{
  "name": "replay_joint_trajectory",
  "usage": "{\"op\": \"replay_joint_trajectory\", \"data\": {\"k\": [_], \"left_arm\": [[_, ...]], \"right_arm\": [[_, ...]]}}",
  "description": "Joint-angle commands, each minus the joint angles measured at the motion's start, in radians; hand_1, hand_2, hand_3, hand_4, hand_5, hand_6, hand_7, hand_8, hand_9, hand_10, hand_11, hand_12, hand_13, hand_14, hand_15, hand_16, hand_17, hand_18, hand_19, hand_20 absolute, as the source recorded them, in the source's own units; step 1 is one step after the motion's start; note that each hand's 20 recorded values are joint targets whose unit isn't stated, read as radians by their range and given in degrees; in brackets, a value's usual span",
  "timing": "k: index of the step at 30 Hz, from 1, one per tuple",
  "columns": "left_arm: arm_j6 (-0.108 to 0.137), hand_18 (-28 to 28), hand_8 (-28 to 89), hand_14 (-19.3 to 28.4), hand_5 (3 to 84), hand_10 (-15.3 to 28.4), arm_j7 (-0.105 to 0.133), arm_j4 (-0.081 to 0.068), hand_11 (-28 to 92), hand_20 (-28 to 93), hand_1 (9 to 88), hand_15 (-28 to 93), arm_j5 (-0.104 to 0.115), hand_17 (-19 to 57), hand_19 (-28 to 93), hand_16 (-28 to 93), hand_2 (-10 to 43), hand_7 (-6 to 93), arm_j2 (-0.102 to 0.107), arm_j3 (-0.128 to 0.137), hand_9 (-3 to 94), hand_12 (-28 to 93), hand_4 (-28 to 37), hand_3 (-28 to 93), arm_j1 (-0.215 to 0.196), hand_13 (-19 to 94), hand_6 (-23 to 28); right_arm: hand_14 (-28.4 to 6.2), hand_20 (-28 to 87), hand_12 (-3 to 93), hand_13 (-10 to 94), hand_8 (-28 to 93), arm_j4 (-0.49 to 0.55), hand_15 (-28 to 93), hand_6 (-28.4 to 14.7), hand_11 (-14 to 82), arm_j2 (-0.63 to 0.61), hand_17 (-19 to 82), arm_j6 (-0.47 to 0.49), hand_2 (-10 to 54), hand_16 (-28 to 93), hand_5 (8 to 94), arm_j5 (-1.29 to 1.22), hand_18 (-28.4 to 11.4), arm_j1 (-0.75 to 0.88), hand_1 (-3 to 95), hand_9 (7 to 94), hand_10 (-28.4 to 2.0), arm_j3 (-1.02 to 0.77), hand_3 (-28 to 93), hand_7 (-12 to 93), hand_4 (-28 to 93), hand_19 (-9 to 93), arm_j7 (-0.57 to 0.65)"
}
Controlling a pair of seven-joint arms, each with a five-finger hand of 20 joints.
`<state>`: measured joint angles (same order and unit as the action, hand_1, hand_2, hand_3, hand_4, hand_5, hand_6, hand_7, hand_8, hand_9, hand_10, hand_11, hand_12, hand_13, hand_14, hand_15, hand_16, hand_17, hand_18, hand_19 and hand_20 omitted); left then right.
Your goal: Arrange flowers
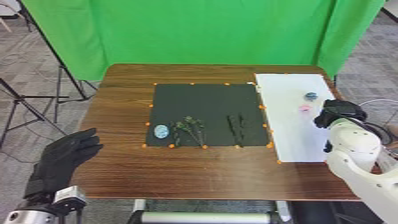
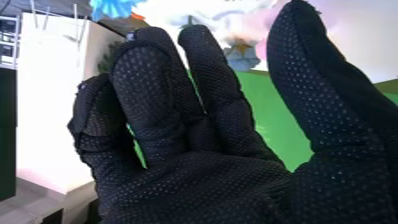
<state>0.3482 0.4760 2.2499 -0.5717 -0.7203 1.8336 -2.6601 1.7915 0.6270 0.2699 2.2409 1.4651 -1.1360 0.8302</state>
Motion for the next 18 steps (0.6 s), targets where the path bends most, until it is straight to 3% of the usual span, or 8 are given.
{"op": "replay_joint_trajectory", "data": {"k": [1,5,8,9,14,18], "left_arm": [[-0.014,22.8,-11,26.8,42.6,21.0,-0.029,-0.003,39,16,27.5,65,-0.011,-9.0,60,-14,3.1,19.6,-0.016,-0.016,36.8,10,-19.5,82,0.03,25,11.9],[-0.016,22.8,-11,26.8,42.6,21.0,-0.032,-0.002,39,16,27.4,65,-0.011,-9.0,60,-14,3.1,19.7,-0.022,-0.011,36.8,10,-19.5,82,0.027,25,11.9],[-0.008,22.8,-11,26.8,42.6,21.1,-0.018,-0.003,39,16,27.4,65,0.0,-9.0,60,-14,3.1,19.7,-0.013,-0.007,36.8,10,-19.5,82,0.02,25,11.9],[-0.012,22.8,-11,26.8,42.6,21.1,-0.025,-0.004,39,16,27.4,65,-0.005,-9.0,60,-14,3.1,19.7,-0.015,-0.005,36.8,10,-19.5,82,0.025,25,11.9],[-0.013,22.8,-11,26.8,42.6,21.1,-0.017,-0.006,39,16,27.4,65,-0.003,-9.0,60,-14,3.1,19.7,-0.005,-0.012,36.8,10,-19.5,82,0.027,25,11.9],[-0.02,22.8,-11,26.7,42.6,21.1,-0.028,-0.009,39,16,27.4,65,-0.006,-9.0,60,-14,3.1,19.7,-0.005,-0.015,36.8,10,-19.5,82,0.035,25,11.9]], "right_arm": [[-12.4,30,16.9,62,-12,-0.014,77,-7.8,21.0,0.02,35,-0.004,-9.4,16,54.4,0.016,-23.7,-0.005,36.3,56.2,-20.4,0.014,82,22,-26,93,0.013],[-12.5,30,16.9,62,-12,-0.017,77,-7.7,21.0,0.028,35,-0.004,-9.4,16,53.7,0.025,-23.7,-0.006,35.7,56.1,-20.3,0.015,82,21,-26,93,0.008],[-12.4,30,16.9,62,-12,-0.025,77,-7.6,21.1,0.027,35,-0.011,-9.5,16,53.4,0.021,-23.8,-0.016,35.2,56.1,-20.4,0.032,81,21,-26,93,0.015],[-12.4,30,17.0,62,-12,-0.027,77,-7.5,21.2,0.028,35,-0.013,-9.5,16,53.4,0.023,-23.8,-0.014,35.1,56.1,-20.3,0.032,81,21,-26,93,0.018],[-12.3,30,16.9,62,-12,-0.041,77,-6.8,21.3,0.025,35,-0.027,-9.5,16,53.6,0.024,-23.8,-0.017,35.3,56.6,-20.3,0.051,81,21,-26,93,0.029],[-11.8,29,16.6,64,-13,-0.057,76,-3.9,22.1,0.021,36,-0.069,-6.9,16,57.4,0.049,-23.6,-0.024,38.6,60.6,-18.0,0.074,80,23,-27,93,0.035]]}}
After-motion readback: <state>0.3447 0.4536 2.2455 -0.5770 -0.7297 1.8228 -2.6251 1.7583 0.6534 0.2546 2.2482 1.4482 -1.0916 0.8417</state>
